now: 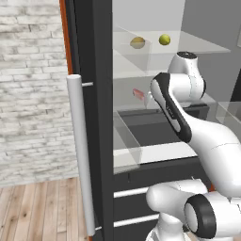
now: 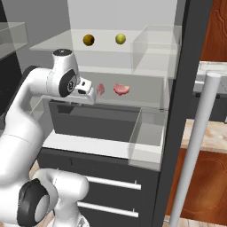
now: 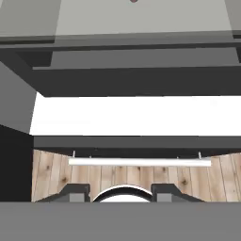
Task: Place one lemon and one steak in each tupperware on the nearby counter, to pack two identical lunches.
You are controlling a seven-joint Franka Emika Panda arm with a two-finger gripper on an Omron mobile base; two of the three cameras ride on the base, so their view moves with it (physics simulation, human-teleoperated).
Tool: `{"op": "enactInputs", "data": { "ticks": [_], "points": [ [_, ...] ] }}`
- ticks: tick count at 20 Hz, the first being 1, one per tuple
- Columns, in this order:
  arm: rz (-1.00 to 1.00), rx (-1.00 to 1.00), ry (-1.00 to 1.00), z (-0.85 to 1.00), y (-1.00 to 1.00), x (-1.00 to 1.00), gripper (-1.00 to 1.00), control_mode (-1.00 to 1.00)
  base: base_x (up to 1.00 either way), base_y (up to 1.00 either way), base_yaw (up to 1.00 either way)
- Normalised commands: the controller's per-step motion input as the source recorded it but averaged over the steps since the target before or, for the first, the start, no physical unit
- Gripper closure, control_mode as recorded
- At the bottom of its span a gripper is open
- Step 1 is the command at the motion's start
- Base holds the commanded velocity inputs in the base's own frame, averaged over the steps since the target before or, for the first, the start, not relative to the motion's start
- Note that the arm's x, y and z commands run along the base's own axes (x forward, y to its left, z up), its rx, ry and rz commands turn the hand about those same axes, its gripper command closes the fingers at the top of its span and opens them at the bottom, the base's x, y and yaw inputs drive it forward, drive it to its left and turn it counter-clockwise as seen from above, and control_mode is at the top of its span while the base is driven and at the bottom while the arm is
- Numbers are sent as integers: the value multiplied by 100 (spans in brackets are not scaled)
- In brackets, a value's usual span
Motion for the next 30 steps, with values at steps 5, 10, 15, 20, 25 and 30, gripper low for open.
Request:
{"op": "enactInputs", "data": {
  "ticks": [5, 10, 15, 20, 25, 30],
  "points": [
    [0, 2, -9, 0, -8, -28, -100, -100, 0, 0, 0],
    [0, 0, -27, 5, -13, -27, -100, -100, 0, 0, 0],
    [-1, -3, -25, -10, -26, 0, -100, -100, 0, 0, 0],
    [-1, -4, -21, -8, -46, 2, -100, -100, 0, 0, 0],
    [0, -2, -17, -1, -20, 5, -100, -100, 0, 0, 0],
    [0, 0, -3, -3, 0, 32, -100, -100, 0, 0, 0]
  ]
}}
